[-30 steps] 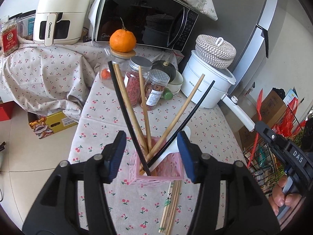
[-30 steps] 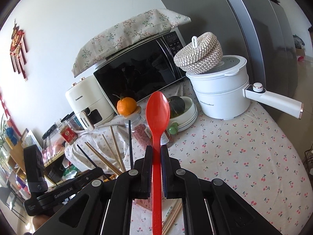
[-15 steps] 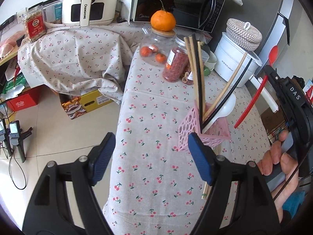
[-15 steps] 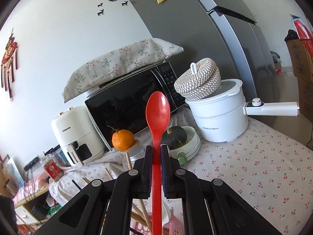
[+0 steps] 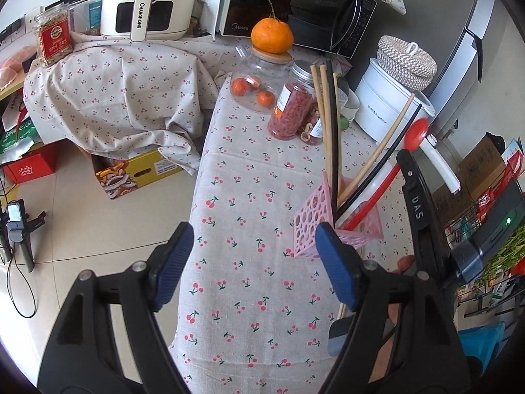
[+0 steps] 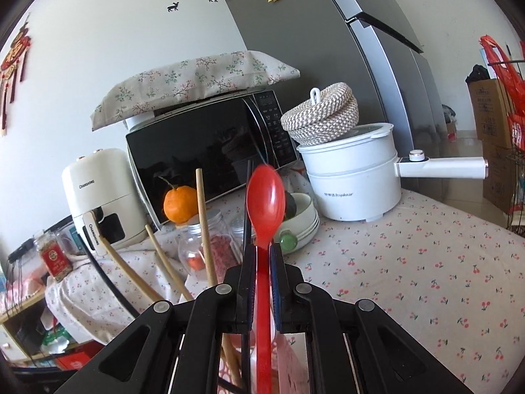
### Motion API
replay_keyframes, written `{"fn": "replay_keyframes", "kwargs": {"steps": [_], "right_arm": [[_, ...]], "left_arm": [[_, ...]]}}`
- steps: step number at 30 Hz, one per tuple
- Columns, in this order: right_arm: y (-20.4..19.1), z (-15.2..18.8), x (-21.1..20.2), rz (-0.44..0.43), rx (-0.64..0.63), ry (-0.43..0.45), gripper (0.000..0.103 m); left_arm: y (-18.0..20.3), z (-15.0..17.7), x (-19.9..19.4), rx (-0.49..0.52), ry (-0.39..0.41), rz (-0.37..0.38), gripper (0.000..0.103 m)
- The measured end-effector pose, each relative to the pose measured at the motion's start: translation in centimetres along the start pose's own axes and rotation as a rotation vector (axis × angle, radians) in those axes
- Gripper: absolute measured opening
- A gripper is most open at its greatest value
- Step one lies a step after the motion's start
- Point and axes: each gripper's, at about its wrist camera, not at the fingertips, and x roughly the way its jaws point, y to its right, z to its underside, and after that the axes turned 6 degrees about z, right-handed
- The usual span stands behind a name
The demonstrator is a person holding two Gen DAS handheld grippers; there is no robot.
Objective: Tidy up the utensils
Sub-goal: 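Lower the red spoon into the pink basket and open the right tool, then grasp the wrapped chopsticks with the left tool and lift them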
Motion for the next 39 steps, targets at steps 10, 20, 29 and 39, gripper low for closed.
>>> {"fn": "replay_keyframes", "kwargs": {"steps": [10, 20, 29, 39], "right_arm": [[4.2, -4.6, -2.4, -0.065, -0.015, -0.141, 0.049], [9.5, -8.6, -2.0, 0.020, -0.224, -0.490, 0.068], [15.9, -5.3, -1.5, 0.073, -0.200, -0.748, 0.076], [17.1, -4.5, -0.3, -0.006, -0.183, -0.843, 0.076]], "left_arm": [[2.5, 0.2, 0.9, 0.009, -0.029, 0.005, 0.078], [6.8, 1.9, 2.7, 0.055, -0.115, 0.049, 0.083], [9.9, 4.9, 5.8, 0.111, -0.257, 0.087, 0.083], [11.3, 5.7, 11.4, 0.117, -0.336, 0.162, 0.024]]}}
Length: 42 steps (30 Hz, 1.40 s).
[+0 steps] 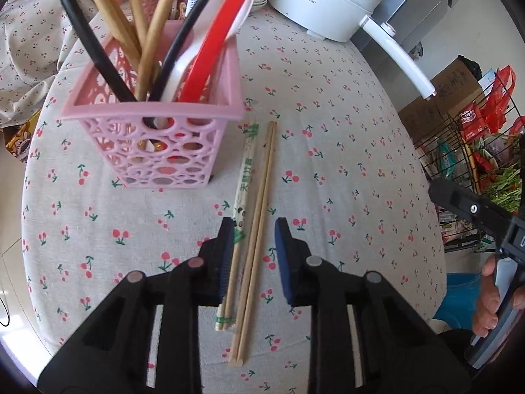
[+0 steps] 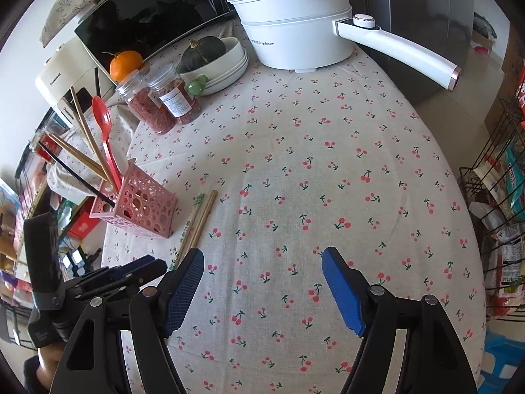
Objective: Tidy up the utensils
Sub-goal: 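Grasp the wrapped chopsticks with the left tool and lift them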
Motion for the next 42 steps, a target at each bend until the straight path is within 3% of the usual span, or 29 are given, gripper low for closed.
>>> {"fn": "replay_keyframes", "kwargs": {"steps": [8, 16, 20, 26, 33, 42], "right_arm": [[-0.4, -0.2, 1.0, 0.009, -0.056, -0.028, 0.076], [0.5, -0.5, 1.6, 0.004, -0.030, -0.046, 0.076], [0.7, -0.5, 2.0, -0.018, -0.008, -0.067, 0.076], [0.1, -0.4, 2.1, -0.018, -0.024, -0.070, 0.076], [-0.3, -0.5, 2.1, -0.019, -0.027, -0.071, 0.076], [0.3, -0.3, 2.4, -0.006, -0.018, -0.086, 0.076]], "left_arm": [[-0.1, -0.8, 2.8, 0.040, -0.029, -0.089, 0.013], [0.3, -0.6, 2.8, 0.047, -0.083, -0.105, 0.011], [0.0, 0.7, 2.1, 0.037, -0.152, -0.093, 0.011], [-0.3, 3.4, 0.8, 0.104, -0.266, -0.075, 0.011], [-0.4, 2.5, 0.0, 0.109, -0.160, -0.049, 0.014], [0.5, -0.2, 2.8, 0.097, -0.150, -0.091, 0.019]]}}
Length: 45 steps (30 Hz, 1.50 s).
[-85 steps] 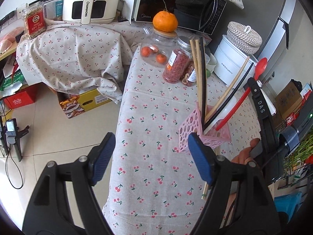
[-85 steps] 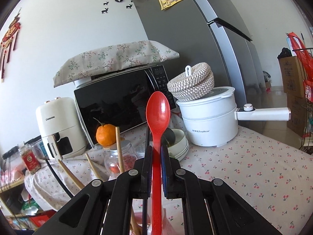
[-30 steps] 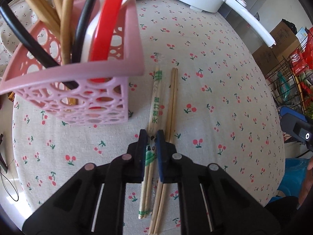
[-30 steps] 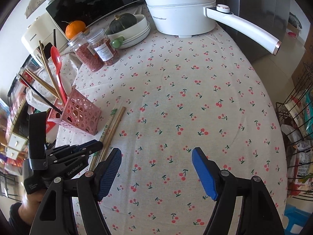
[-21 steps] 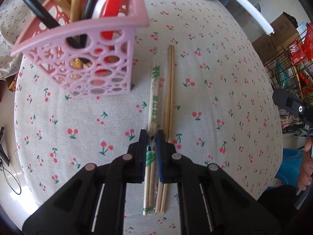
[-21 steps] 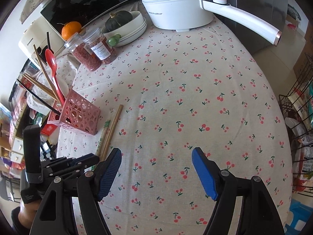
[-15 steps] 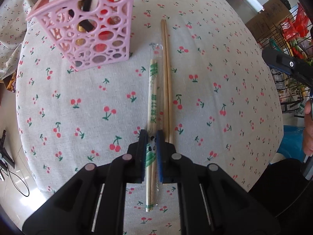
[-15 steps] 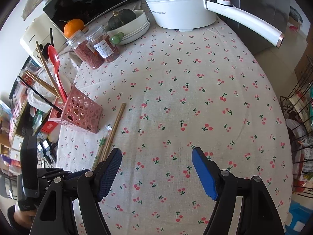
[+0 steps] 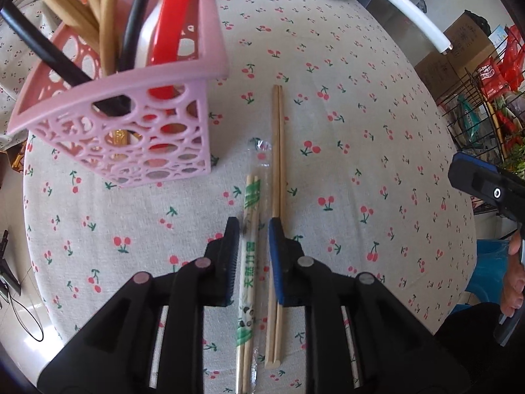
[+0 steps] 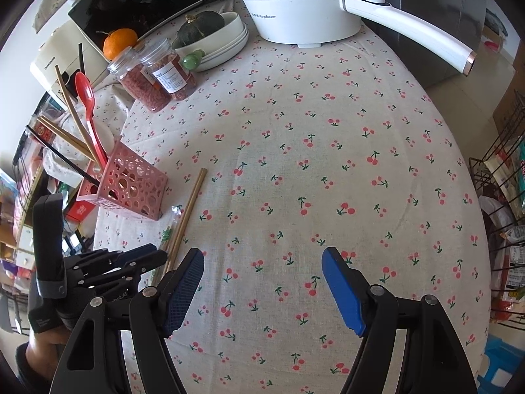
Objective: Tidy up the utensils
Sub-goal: 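Grasp the wrapped chopsticks with the left tool and lift them, then grasp the last wooden chopstick with the right tool while the left tool holds the wrapped chopsticks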
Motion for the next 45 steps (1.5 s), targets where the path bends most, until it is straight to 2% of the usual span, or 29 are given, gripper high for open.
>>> {"fn": "replay_keyframes", "kwargs": {"steps": [5, 8, 12, 15, 22, 25, 26, 30, 35, 38, 43, 45], "right_arm": [[0.4, -0.1, -0.2, -0.004, 0.012, 0.002, 0.076], [0.2, -0.1, 0.3, -0.006, 0.008, -0.014, 0.076], [-0.4, -0.2, 0.7, -0.009, 0.008, -0.024, 0.076], [-0.8, -0.2, 0.7, -0.012, 0.005, -0.023, 0.076], [-1.4, 0.1, 0.7, -0.016, 0.017, -0.026, 0.076], [-1.9, -0.1, 0.9, -0.015, 0.012, -0.030, 0.076], [-2.2, -0.2, 1.1, -0.014, 0.009, -0.037, 0.076], [-3.8, -0.9, 2.9, -0.017, -0.002, -0.074, 0.076], [-6.2, -2.1, 6.4, -0.033, 0.004, -0.133, 0.075], [-7.3, -3.0, 8.4, -0.029, 0.014, -0.140, 0.071], [-9.0, -3.8, 9.5, 0.017, -0.020, -0.085, 0.070], [-10.1, -3.7, 9.8, 0.075, -0.073, -0.067, 0.069]], "left_arm": [[0.4, -0.7, 0.5, -0.010, -0.020, -0.019, 0.019], [0.8, -0.9, 1.0, 0.001, -0.034, -0.046, 0.011], [0.5, -0.6, 0.7, -0.010, -0.026, -0.047, 0.010], [0.6, -0.4, -0.5, -0.002, 0.012, -0.049, 0.010], [1.7, 1.0, -5.5, 0.002, 0.151, -0.001, 0.010], [1.4, 1.9, -7.8, 0.000, 0.209, 0.012, 0.009], [1.3, 2.3, -8.5, 0.000, 0.229, 0.010, 0.005], [0.1, 2.9, -10.3, -0.008, 0.294, 0.003, 0.005], [-1.6, 3.4, -11.8, -0.028, 0.337, -0.001, 0.005], [-2.7, 3.7, -12.8, -0.047, 0.360, 0.001, 0.005], [-4.1, 4.4, -13.7, -0.063, 0.373, -0.002, 0.005], [-4.4, 4.4, -13.7, -0.070, 0.368, -0.001, 0.005]]}}
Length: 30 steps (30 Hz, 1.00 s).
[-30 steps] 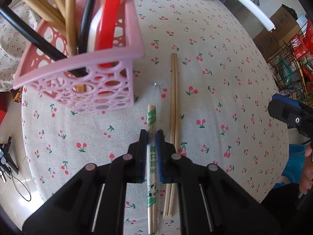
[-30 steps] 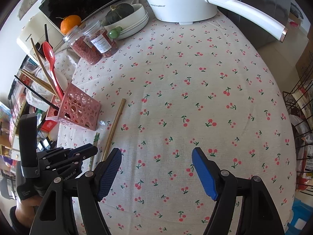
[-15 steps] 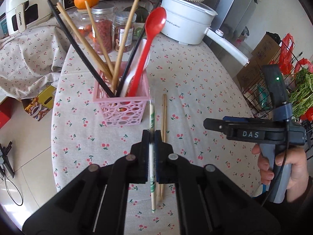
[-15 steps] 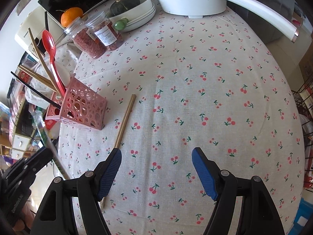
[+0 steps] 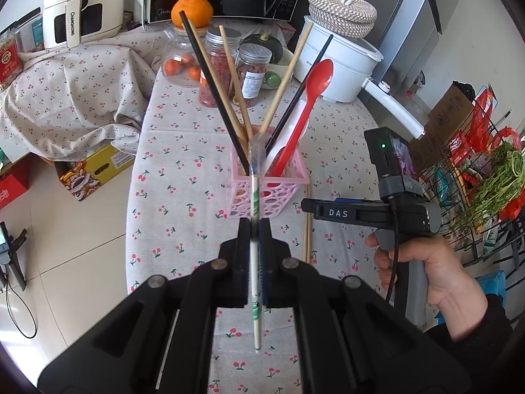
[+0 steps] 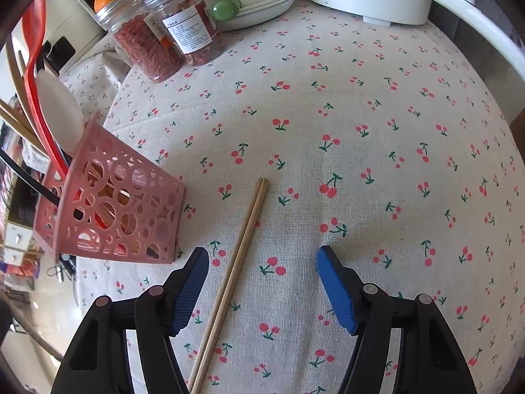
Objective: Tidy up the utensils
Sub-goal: 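Grasp the last wooden chopstick with the right tool while the left tool holds the wrapped chopsticks, then lower the wrapped chopsticks into the basket and open the left tool while the right tool carries the wooden chopstick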
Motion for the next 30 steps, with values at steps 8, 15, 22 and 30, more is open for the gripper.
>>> {"fn": "replay_keyframes", "kwargs": {"steps": [8, 15, 22, 30], "right_arm": [[-1.5, 1.0, -0.3, 0.153, -0.104, -0.003, 0.035], [2.4, 1.6, -1.3, 0.053, -0.020, -0.016, 0.007], [5.2, 2.8, -3.9, -0.009, 0.013, 0.038, 0.007], [7.0, 5.0, -11.2, -0.096, -0.012, 0.208, 0.007]], "left_arm": [[0.3, -0.2, -0.2, -0.010, 0.006, 0.014, 0.005], [1.1, 0.2, -0.6, -0.016, 0.025, 0.012, 0.005], [1.6, 0.5, -1.3, -0.013, 0.046, 0.013, 0.005], [2.2, 0.8, -1.6, 0.000, 0.084, -0.002, 0.005]]}}
